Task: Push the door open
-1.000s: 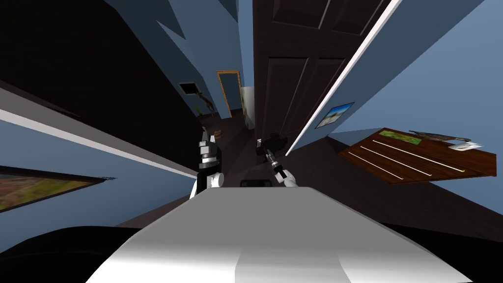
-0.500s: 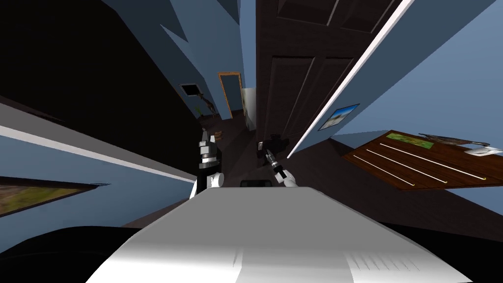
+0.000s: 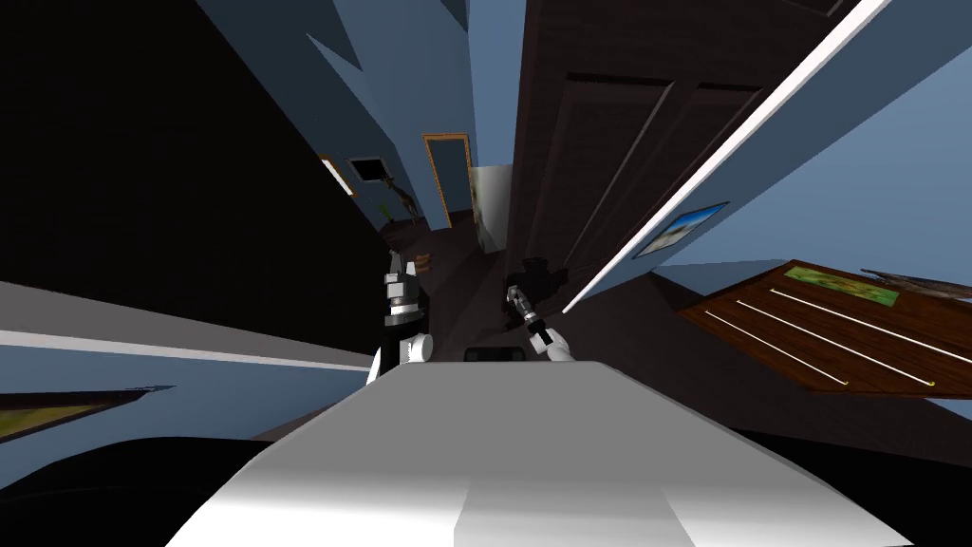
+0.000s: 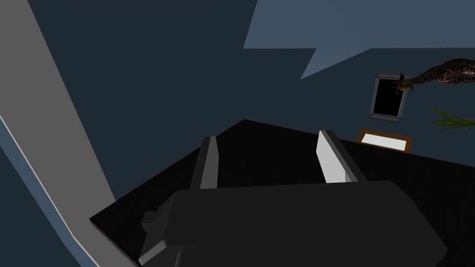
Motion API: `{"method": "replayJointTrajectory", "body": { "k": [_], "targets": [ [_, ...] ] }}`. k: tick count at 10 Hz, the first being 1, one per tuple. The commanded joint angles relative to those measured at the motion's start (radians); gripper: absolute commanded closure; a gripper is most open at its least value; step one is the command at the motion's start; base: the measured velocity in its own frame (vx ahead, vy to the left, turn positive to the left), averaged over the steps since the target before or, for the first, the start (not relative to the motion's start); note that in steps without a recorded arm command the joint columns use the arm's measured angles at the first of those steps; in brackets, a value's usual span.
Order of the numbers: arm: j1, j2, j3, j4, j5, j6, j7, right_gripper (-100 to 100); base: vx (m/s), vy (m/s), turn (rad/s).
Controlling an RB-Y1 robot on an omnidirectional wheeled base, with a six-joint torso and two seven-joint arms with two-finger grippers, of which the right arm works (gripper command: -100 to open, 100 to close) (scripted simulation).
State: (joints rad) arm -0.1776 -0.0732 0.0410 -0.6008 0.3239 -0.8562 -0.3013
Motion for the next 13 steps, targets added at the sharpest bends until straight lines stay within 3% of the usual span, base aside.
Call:
{"method": "replayJointTrajectory", "body": {
  "k": [1, 3, 4, 9, 13],
  "targets": [
    [-0.001, 0.005, -0.003, 0.002, -0.004, 0.001, 0.006, -100, 0.165, 0.050, 0.023],
    [0.001, 0.006, -0.002, 0.002, -0.004, 0.001, 0.006, -100, 0.133, 0.033, 0.004],
    [0.001, 0.006, -0.002, 0.002, -0.004, 0.001, 0.006, 100, -0.019, -0.003, 0.006],
    [0.001, 0.006, -0.002, 0.002, -0.004, 0.001, 0.006, 100, -0.012, -0.004, 0.002],
    [0.002, -0.003, -0.028, 0.004, -0.022, 0.007, 0.023, 100, 0.146, 0.054, -0.023]
  ]
}}
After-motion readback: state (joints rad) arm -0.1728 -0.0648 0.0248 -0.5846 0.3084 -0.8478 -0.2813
